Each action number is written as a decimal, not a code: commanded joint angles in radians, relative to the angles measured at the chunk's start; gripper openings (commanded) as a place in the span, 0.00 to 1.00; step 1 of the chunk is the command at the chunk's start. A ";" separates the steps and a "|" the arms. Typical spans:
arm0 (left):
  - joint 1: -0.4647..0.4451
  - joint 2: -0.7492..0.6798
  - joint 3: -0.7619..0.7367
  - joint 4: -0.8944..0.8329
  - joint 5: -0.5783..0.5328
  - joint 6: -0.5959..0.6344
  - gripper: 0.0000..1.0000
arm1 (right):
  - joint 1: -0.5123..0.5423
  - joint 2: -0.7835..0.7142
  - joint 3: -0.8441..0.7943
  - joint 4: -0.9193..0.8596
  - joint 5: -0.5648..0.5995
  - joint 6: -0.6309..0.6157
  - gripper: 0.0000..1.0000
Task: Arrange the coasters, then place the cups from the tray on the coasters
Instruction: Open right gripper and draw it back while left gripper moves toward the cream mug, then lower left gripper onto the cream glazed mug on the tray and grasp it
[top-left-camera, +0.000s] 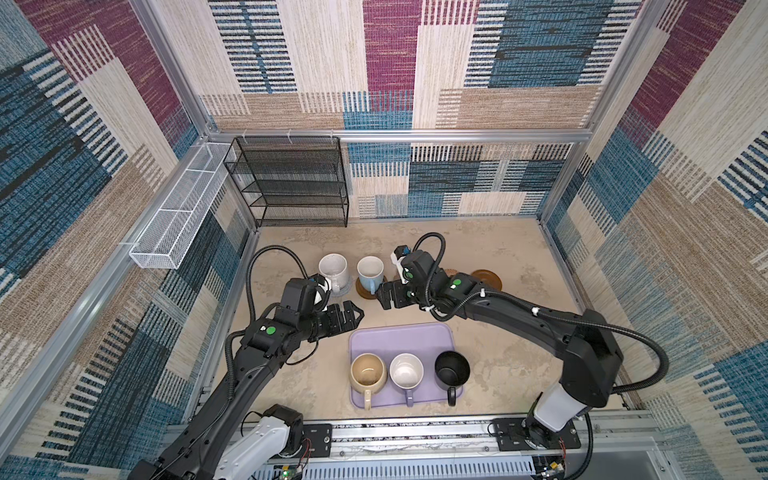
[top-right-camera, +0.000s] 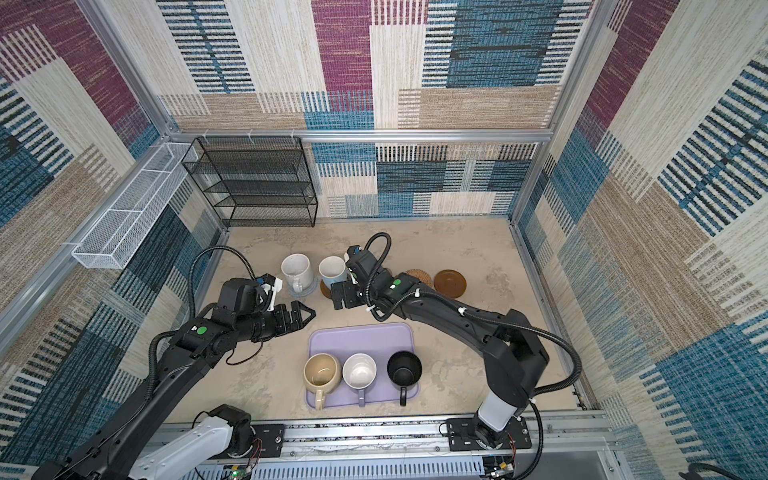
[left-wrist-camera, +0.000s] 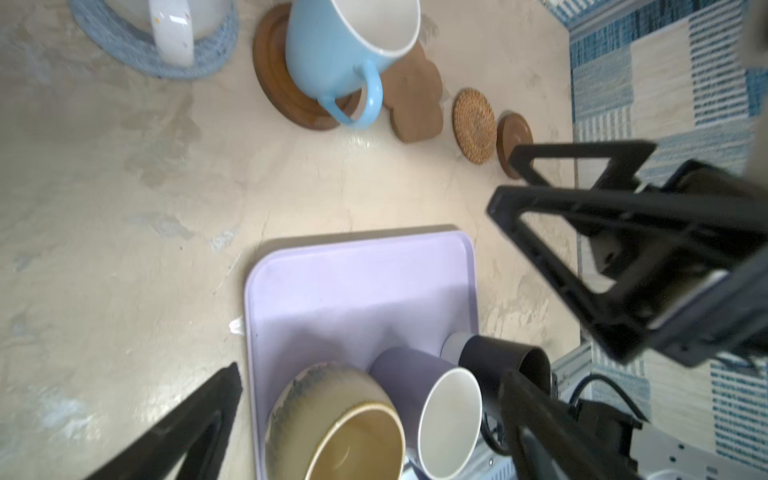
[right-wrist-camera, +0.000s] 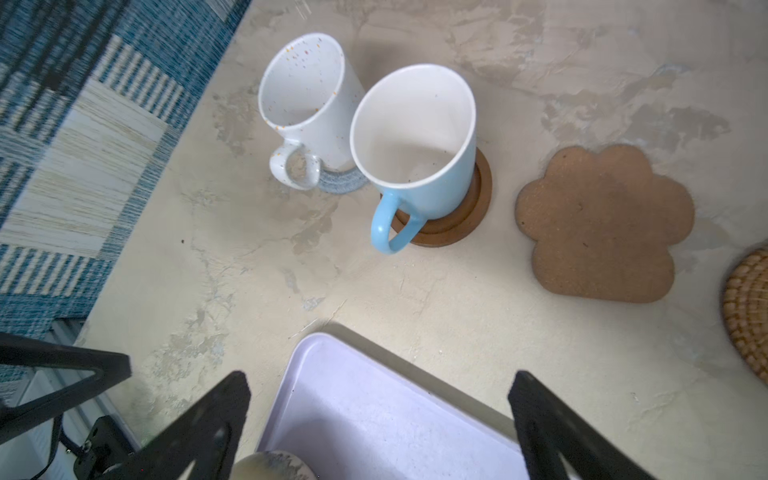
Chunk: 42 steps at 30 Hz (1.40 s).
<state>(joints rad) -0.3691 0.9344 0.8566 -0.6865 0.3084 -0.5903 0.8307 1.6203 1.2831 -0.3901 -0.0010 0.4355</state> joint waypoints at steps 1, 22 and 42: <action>-0.063 -0.021 0.009 -0.111 -0.054 0.015 1.00 | -0.016 -0.091 -0.100 0.153 -0.061 -0.030 1.00; -0.642 0.073 -0.022 -0.311 -0.384 -0.280 1.00 | -0.089 -0.454 -0.485 0.302 -0.246 -0.083 1.00; -0.877 0.247 -0.060 -0.260 -0.518 -0.464 0.63 | -0.128 -0.549 -0.580 0.347 -0.311 -0.064 1.00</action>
<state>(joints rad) -1.2427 1.1664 0.8005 -0.9642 -0.1761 -1.0225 0.7044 1.0798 0.7055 -0.0933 -0.2974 0.3664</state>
